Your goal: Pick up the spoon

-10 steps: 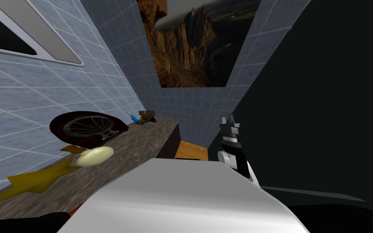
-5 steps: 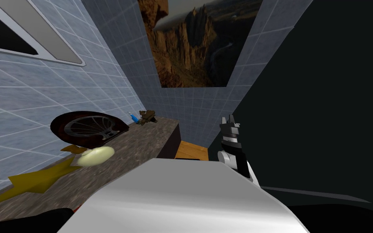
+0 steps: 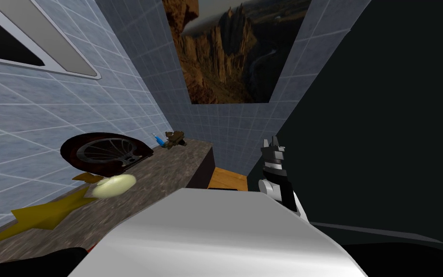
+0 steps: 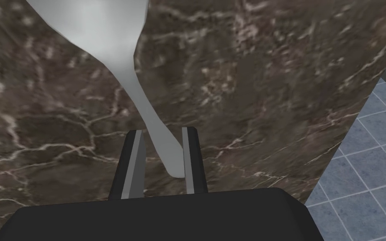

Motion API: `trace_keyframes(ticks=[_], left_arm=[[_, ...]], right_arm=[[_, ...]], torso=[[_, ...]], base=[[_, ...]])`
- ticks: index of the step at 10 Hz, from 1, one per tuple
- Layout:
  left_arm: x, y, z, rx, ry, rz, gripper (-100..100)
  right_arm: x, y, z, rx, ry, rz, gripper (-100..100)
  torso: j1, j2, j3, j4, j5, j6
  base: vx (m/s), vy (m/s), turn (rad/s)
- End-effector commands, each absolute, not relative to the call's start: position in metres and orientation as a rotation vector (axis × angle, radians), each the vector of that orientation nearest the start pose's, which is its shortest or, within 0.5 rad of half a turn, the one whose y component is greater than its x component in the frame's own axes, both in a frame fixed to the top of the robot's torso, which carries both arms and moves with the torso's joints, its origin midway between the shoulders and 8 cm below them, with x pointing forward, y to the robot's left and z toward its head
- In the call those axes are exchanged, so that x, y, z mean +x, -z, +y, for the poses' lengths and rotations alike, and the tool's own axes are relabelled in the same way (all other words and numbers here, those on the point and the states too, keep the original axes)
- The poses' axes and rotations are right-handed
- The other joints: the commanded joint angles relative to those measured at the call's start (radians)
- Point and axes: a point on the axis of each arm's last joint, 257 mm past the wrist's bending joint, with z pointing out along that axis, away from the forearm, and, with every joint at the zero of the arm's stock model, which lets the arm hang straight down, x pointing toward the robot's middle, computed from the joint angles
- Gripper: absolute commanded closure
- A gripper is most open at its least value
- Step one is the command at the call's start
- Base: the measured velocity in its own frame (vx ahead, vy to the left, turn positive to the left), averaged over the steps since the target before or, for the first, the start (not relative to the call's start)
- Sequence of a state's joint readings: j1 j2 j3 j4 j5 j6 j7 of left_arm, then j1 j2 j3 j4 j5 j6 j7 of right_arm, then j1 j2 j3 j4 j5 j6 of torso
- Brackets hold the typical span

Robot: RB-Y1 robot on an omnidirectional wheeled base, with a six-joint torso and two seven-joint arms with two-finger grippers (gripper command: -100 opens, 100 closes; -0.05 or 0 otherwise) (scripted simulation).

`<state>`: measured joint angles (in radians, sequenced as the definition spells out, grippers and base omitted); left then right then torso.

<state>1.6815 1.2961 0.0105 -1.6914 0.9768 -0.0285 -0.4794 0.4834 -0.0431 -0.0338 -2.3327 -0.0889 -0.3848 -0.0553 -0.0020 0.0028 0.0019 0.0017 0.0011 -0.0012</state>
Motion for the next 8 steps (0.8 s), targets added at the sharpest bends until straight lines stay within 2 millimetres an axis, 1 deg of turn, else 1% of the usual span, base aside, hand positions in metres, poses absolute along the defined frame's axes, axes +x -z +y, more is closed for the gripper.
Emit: trace_keyframes(ticks=[1,6,7,8], left_arm=[[-0.191,0.338,0.592,-1.596,-0.332,2.523,100],[-0.192,0.322,0.593,-1.598,-0.335,2.518,100],[-0.193,0.324,0.593,-1.599,-0.335,2.518,100],[-0.192,0.323,0.593,-1.598,-0.334,2.518,0]], right_arm=[[0.351,-0.032,-0.294,0.737,-1.376,0.61,0],[0.351,-0.032,-0.294,0.737,-1.376,0.61,0],[0.351,-0.032,-0.294,0.737,-1.376,0.61,0],[0.351,-0.032,-0.294,0.737,-1.376,0.61,0]], torso=[[0.0,0.0,0.0,0.0,0.0,0.0],[-0.002,0.0,0.0,0.0,-0.001,0.0],[-0.002,0.0,0.0,0.0,-0.001,0.0],[-0.001,0.0,0.0,0.0,0.0,0.0]], base=[[-0.001,-0.016,-0.008],[-0.003,-0.022,-0.004],[-0.001,-0.008,0.001],[0.0,0.0,0.0]])
